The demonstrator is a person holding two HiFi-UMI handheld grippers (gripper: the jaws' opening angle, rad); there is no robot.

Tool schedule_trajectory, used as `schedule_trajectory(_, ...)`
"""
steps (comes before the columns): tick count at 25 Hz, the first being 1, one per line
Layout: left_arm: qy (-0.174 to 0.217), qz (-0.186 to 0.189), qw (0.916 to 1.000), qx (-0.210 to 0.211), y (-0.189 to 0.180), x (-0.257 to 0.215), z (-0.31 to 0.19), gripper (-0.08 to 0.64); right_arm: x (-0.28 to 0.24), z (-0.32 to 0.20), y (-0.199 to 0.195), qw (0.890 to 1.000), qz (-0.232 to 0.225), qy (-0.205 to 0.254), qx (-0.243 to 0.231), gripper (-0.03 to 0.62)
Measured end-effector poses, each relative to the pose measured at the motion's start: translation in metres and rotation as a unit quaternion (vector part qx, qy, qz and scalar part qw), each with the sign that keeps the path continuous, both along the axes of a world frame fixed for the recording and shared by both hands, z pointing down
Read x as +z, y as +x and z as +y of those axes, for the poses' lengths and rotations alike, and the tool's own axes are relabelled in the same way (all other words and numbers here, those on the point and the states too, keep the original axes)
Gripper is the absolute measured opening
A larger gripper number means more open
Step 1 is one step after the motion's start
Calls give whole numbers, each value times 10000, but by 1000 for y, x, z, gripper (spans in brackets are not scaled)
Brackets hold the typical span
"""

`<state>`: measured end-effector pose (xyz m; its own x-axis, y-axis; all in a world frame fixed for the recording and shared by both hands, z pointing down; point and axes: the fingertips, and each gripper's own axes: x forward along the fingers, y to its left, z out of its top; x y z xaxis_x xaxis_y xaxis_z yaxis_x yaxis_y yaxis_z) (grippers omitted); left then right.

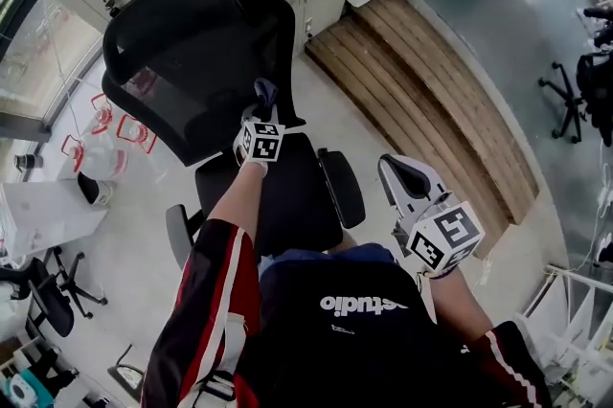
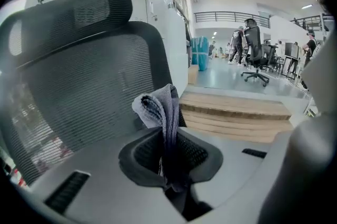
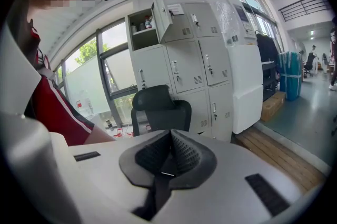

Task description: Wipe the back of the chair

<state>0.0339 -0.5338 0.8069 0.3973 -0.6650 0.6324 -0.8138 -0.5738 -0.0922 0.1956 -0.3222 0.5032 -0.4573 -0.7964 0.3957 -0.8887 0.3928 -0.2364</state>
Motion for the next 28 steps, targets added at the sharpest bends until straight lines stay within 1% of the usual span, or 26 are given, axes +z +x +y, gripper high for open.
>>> schedule_trajectory(4,-14,79,9999,121,38,0,-3,57,2,2,26,9999,-21,-43,155,14)
schedule_trajectory(9,-28,182,9996,209,68,-5,0,57,1,3,45,9998,-35,6,207,14)
schedule_trajectory(13,-3,430,9984,362,82,-27,7,57,-6,-3,43,9999,-44,79,136,14)
schedule_trajectory(16,324,673,9959,504,79,-60,8,57,-13,-12,29,9999,-92,120,34,14)
schedule_trajectory(18,413,794,9946,523,69,-86,14,57,-19,-20,15,9997,-117,192,-85,14)
schedule_trajectory(20,442,987,9932,421,51,-110,22,57,-26,-26,-2,9992,-151,285,-224,14)
schedule_trajectory(24,568,1389,9886,99,-2,-157,43,57,-37,-29,-41,9979,-200,409,-468,14)
schedule_trajectory(26,720,1393,9876,-44,-35,-178,55,57,-43,-30,-62,9969,-214,461,-593,14)
schedule_trajectory(28,927,1302,9870,-159,-69,-200,67,57,-48,-33,-82,9956,-214,535,-735,14)
